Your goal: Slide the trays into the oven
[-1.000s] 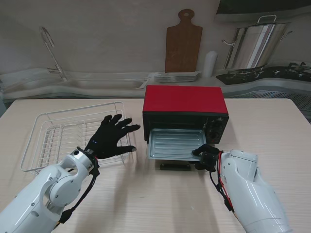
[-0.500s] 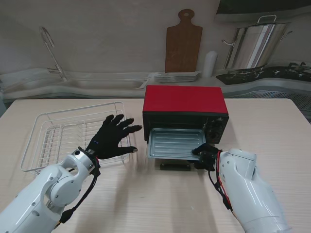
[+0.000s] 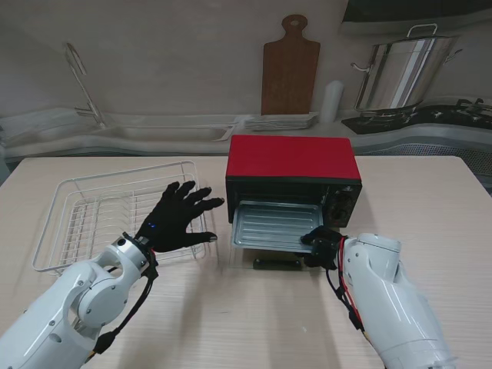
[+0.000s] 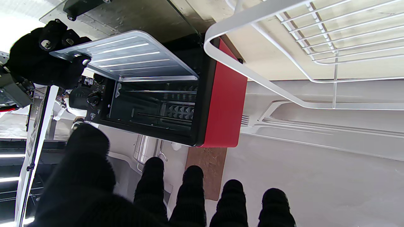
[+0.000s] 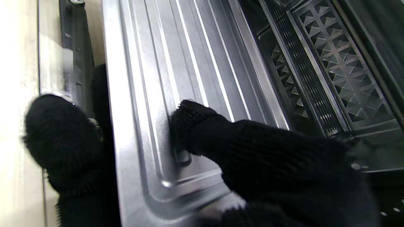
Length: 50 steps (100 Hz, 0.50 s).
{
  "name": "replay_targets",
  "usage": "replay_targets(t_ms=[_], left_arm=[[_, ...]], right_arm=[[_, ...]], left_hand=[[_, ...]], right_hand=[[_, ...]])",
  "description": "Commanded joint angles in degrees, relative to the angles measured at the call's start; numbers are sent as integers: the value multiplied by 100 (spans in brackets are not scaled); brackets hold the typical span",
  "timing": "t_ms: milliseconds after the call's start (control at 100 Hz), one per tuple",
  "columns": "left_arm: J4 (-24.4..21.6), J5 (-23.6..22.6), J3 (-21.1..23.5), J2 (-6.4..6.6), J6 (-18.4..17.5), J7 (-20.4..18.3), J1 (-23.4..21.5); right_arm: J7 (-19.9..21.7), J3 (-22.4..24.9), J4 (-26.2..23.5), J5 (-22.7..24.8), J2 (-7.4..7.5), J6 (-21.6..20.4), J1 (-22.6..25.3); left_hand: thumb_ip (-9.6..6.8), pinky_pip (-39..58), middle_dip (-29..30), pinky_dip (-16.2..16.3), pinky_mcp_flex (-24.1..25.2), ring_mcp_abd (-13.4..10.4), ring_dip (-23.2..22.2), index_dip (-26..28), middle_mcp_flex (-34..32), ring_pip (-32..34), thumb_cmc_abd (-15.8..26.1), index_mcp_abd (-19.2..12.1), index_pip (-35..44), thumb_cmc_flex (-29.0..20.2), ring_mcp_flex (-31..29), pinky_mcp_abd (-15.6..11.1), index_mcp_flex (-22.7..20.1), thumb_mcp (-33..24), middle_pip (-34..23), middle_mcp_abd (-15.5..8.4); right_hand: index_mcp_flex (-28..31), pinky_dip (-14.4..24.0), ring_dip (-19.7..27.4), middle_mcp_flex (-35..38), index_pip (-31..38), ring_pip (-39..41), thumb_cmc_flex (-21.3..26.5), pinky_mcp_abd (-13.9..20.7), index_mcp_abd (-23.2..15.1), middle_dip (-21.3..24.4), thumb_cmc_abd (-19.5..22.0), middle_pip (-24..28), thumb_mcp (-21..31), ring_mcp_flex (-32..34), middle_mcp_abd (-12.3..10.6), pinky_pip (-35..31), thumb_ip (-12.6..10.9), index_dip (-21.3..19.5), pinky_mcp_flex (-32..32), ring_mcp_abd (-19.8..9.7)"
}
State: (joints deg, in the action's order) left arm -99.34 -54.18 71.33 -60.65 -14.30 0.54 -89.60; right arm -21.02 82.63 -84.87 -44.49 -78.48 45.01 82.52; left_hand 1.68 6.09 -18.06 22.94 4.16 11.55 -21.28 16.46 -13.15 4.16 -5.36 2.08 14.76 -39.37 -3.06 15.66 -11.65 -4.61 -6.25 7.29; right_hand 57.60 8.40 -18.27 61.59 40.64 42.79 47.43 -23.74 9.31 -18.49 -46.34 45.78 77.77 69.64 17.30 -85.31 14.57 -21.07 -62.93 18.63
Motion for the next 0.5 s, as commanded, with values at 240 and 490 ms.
replay_targets(t_ms=[240, 490], left_arm=[[-79, 20, 40, -20, -12, -82, -78], [-80, 24, 44, -20, -18, -84, -79]], right_arm=[[-77, -62, 104, -23, -113, -16, 17], [-84, -67, 149, 22, -116, -50, -14]], left_hand=[[-220, -315, 93, -135, 36, -162, 79, -119, 220, -175, 252, -88, -75, -40, 175, -123, 158, 167, 90, -67], [-221, -308, 93, -150, 38, -158, 78, -119, 219, -175, 252, -80, -75, -41, 174, -122, 157, 170, 91, -70]], right_hand=[[202, 68, -39, -106, 732, 56, 472, 368, -583, -69, 231, 136, 423, 285, 47, -56, 75, -259, 253, 50], [164, 58, -22, -120, 711, 14, 464, 360, -560, -64, 234, 117, 417, 273, 56, -42, 74, -228, 258, 69]])
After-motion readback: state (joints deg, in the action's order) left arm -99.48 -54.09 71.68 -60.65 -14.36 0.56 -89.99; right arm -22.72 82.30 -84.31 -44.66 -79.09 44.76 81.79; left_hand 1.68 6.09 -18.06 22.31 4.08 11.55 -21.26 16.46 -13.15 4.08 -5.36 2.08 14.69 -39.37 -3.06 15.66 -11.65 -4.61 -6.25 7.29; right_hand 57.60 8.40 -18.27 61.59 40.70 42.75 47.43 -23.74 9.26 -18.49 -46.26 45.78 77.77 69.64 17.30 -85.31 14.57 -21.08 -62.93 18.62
